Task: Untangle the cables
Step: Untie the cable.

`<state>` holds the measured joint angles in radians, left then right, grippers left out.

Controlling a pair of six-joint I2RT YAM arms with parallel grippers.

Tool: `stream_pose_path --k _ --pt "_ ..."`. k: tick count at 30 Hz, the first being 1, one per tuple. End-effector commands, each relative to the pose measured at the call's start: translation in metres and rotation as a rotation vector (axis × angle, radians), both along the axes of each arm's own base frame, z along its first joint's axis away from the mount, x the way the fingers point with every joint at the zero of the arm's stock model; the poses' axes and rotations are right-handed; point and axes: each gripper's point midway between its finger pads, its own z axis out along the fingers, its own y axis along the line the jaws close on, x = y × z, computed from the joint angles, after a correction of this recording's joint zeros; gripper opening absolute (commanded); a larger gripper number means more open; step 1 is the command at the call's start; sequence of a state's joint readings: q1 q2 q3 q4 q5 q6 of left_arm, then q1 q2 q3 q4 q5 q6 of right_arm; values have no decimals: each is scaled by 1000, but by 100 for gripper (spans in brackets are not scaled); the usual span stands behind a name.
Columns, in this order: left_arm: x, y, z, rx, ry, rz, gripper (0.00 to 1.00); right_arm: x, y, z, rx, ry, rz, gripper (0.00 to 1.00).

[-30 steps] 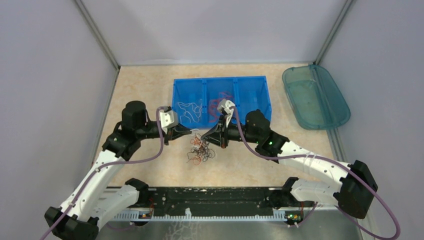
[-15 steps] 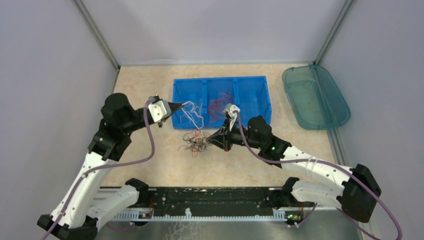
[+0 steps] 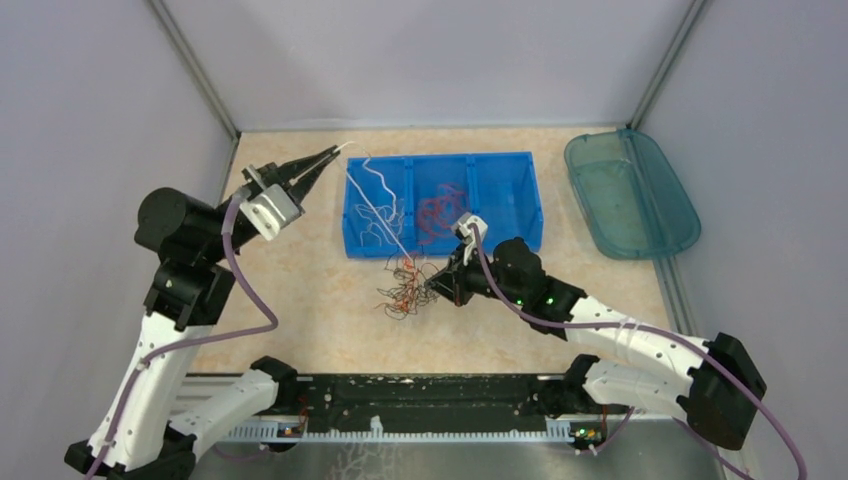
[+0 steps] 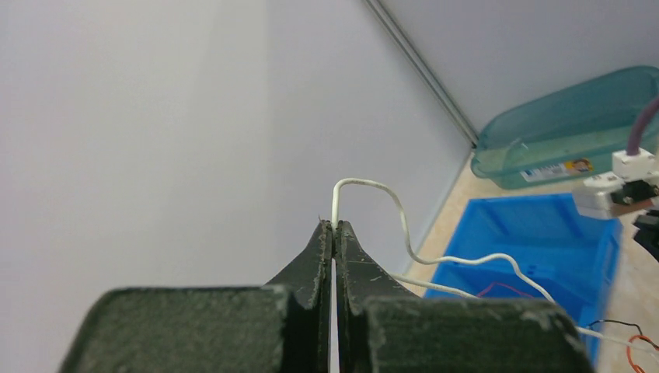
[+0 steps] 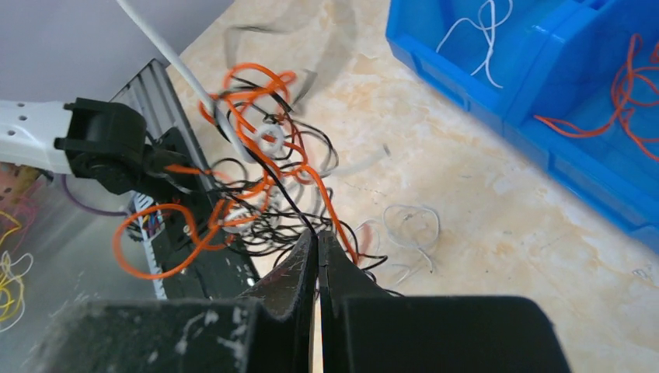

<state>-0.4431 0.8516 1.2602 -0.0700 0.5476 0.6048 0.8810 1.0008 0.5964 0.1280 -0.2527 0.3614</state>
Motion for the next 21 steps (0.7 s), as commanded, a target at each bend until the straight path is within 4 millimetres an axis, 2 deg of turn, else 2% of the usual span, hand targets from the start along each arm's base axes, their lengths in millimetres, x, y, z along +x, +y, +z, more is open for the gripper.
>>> stream_pose_path --k 1,3,6,9,12,15,16,17,21 --pt "-23 30 99 -169 -325 101 0 1 -23 -37 -142 74 -85 0" --pt "-31 39 123 -227 -395 126 0 2 -28 -43 -162 75 -115 0" --pt "-42 47 150 -287 -466 131 0 5 -34 -48 -173 67 -164 0" --pt "-48 37 158 -294 -395 40 0 6 -30 -37 -130 32 -160 3" --pt "-60 15 141 -252 -268 -123 0 2 -21 7 3 -52 -113 44" --pt "-71 -3 113 -217 -148 -264 0 -7 -13 70 169 -164 -43 70" --pt "-74 -5 109 -217 -119 -290 0 -8 -12 89 202 -202 -32 76" --pt "-76 -8 104 -214 -94 -312 0 -8 -11 105 227 -236 -25 78" --pt "-79 -14 93 -200 -22 -363 0 -9 0 164 317 -361 32 81"
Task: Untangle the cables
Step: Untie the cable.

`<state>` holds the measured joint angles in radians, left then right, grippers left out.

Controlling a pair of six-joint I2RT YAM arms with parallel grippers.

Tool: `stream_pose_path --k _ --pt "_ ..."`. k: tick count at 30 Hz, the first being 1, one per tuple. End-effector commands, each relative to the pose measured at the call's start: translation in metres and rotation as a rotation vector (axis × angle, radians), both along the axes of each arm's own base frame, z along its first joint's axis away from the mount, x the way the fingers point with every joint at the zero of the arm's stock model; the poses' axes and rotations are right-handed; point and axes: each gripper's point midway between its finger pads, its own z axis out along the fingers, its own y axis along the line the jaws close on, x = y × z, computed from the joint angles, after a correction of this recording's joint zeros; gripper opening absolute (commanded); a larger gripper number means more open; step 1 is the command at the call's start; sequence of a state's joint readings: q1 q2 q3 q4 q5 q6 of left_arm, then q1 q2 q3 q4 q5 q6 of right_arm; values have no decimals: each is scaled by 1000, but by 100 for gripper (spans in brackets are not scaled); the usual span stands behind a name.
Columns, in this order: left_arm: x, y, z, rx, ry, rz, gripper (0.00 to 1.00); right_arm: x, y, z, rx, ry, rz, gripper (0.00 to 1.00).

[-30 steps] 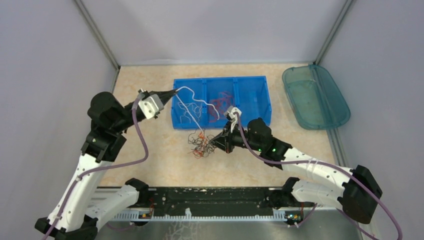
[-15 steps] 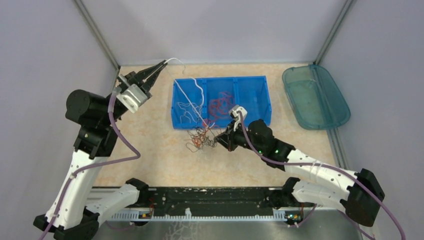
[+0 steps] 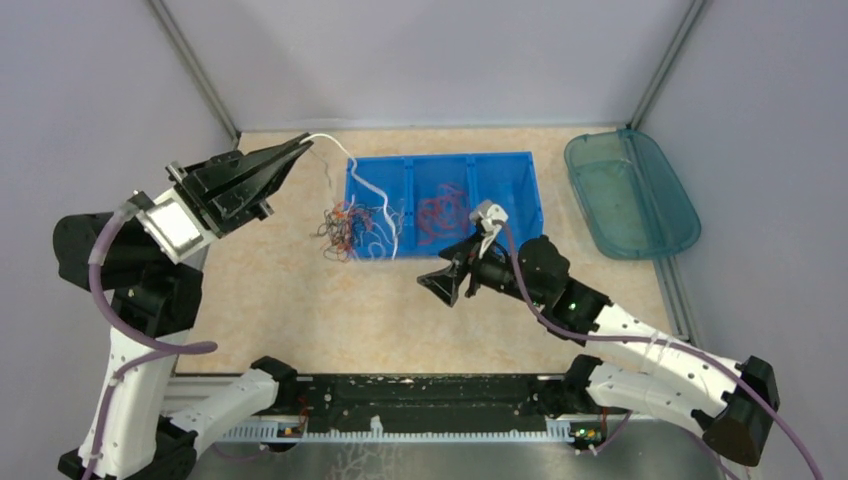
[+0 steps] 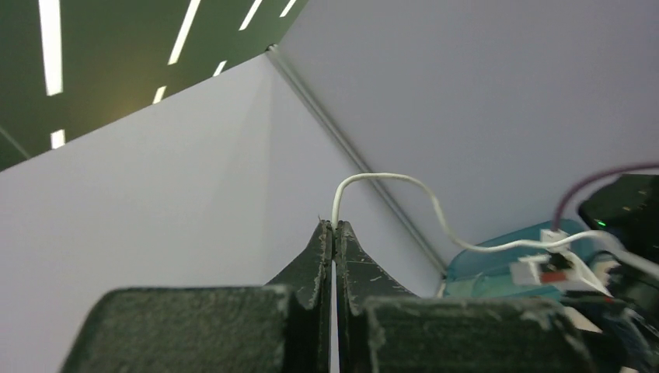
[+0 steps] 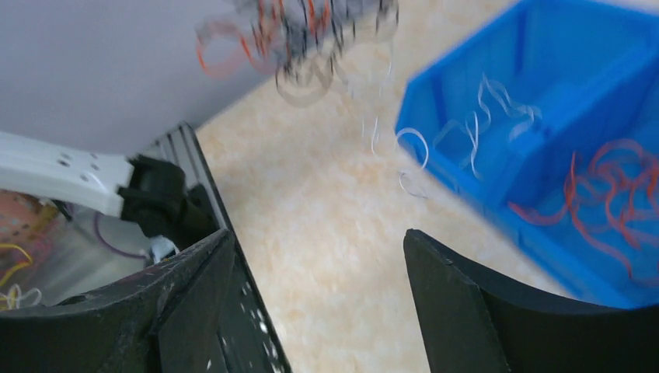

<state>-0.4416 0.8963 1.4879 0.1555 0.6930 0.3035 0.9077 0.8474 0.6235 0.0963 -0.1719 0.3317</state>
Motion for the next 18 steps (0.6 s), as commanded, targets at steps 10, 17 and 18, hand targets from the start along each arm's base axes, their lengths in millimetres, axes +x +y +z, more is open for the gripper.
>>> stream_pose_path --k 10,17,18 --pt "0 -21 -43 73 178 -155 0 -31 76 192 454 -471 283 89" --pt "1 -21 -49 76 190 -154 0 -44 97 176 485 -417 383 82" --pt "1 -22 -49 76 192 -158 0 -42 99 173 480 -410 380 79"
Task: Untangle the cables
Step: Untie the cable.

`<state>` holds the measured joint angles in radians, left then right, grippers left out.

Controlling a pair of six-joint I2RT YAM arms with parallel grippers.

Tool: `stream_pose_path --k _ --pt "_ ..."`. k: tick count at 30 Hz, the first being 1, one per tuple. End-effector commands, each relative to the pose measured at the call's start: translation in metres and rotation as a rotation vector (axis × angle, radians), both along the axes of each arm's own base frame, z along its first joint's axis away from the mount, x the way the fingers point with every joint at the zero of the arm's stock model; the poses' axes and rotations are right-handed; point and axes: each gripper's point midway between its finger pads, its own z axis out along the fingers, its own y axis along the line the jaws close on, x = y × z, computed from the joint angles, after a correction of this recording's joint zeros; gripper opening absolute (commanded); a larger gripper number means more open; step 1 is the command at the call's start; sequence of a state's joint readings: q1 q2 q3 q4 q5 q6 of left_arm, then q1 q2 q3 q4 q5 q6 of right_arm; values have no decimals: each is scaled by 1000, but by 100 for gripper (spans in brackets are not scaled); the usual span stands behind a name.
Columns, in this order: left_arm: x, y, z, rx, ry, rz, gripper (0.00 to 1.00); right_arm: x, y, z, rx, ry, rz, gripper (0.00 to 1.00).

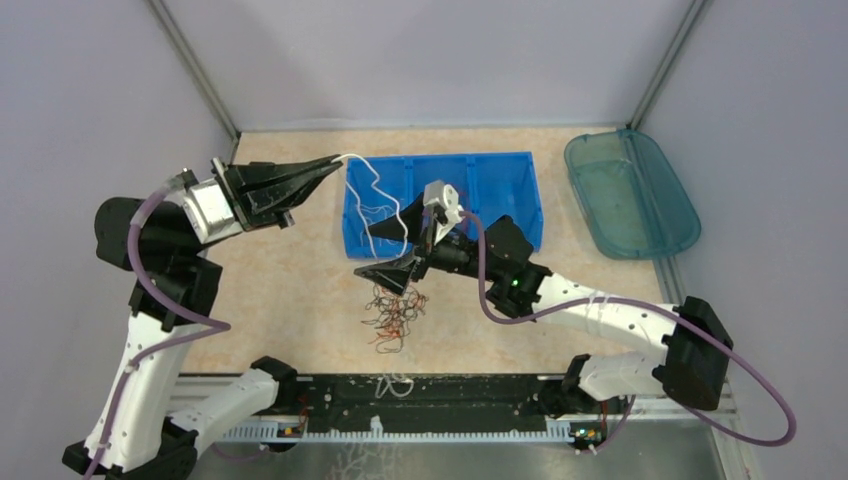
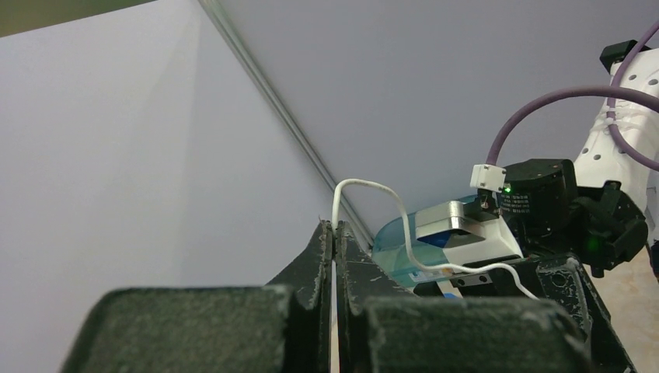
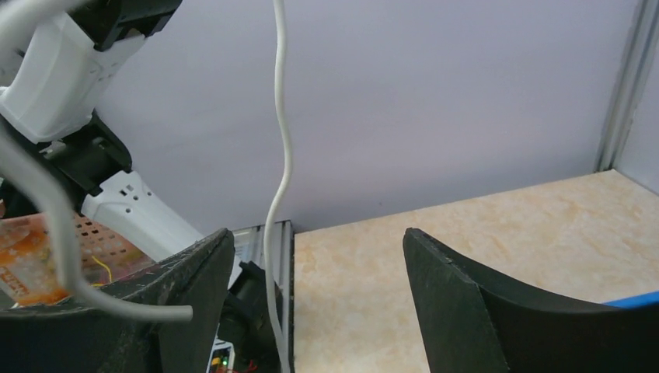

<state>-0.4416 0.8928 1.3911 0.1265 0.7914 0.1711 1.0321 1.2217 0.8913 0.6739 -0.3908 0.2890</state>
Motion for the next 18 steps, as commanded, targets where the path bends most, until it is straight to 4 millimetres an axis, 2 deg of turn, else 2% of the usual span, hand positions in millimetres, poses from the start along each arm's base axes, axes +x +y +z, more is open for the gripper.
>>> stream_pose_path --k 1,4,10,15,18 --pt "-8 1 2 -6 -5 -21 0 -13 -4 36 121 -62 45 77" --pt "-9 2 6 -15 -8 -22 0 -5 0 24 102 -29 17 68" --pt "-11 2 21 -35 -21 -33 0 14 11 -21 42 44 -48 48" --pt "-12 3 34 -54 -41 -32 0 27 19 -60 7 115 -86 37" --pt "-13 4 39 -63 -51 -27 0 30 21 -71 16 147 -93 34"
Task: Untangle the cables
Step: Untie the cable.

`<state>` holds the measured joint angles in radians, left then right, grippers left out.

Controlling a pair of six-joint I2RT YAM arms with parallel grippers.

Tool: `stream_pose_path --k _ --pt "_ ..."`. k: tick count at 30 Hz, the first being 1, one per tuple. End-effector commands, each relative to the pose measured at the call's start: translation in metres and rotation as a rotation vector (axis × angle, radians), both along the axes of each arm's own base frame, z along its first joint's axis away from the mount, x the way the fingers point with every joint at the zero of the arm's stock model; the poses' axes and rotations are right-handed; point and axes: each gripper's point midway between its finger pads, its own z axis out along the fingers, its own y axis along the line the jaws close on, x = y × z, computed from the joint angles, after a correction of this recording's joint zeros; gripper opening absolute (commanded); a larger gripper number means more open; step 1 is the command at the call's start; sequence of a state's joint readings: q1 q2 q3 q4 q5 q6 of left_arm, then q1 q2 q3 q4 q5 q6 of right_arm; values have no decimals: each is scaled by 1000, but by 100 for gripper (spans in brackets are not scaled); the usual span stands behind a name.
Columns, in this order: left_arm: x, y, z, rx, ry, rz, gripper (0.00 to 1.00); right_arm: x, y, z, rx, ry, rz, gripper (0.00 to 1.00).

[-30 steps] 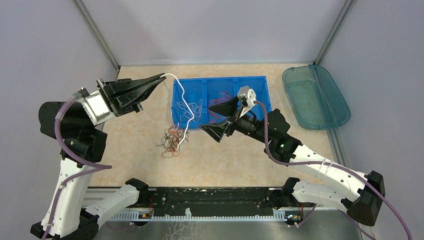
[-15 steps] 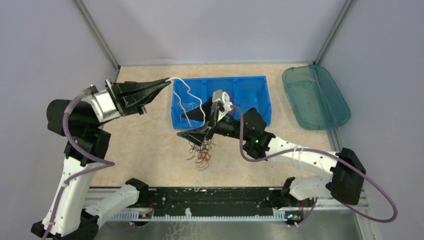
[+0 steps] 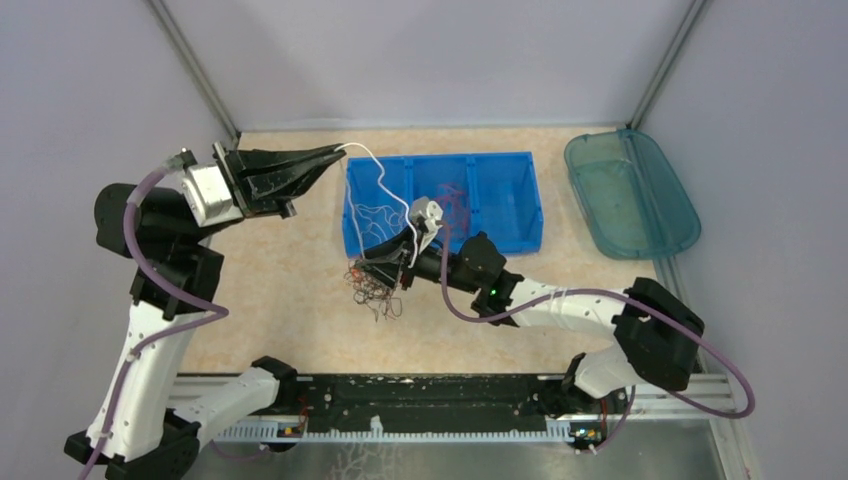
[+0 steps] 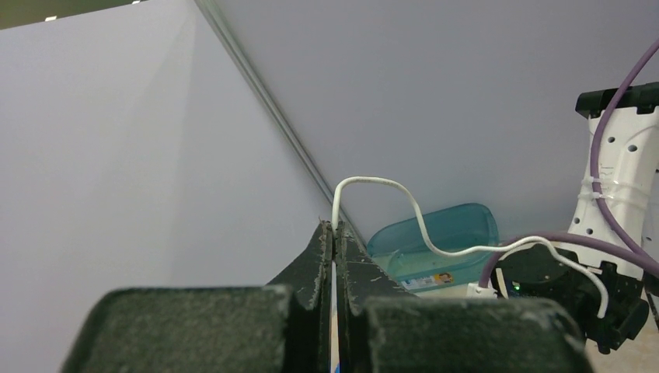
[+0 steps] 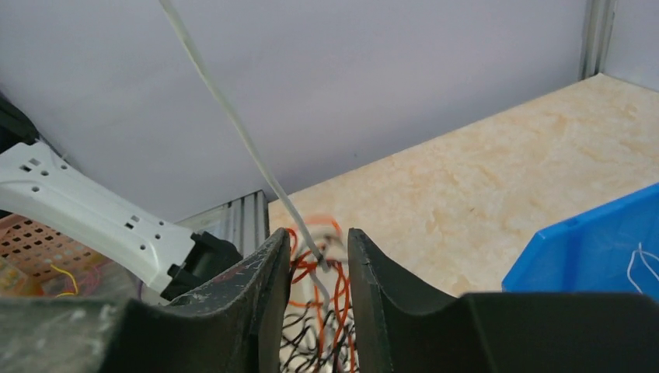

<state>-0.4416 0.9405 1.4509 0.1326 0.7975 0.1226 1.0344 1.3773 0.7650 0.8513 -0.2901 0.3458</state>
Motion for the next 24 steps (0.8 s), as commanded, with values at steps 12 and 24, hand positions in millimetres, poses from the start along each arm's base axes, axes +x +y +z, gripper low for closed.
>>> stream_pose_path --k 12,24 --pt "-23 13 48 -75 -123 9 0 2 0 -11 76 68 -20 48" --pt "-12 6 5 -32 -26 -6 0 -14 -53 64 189 -131 -102 81"
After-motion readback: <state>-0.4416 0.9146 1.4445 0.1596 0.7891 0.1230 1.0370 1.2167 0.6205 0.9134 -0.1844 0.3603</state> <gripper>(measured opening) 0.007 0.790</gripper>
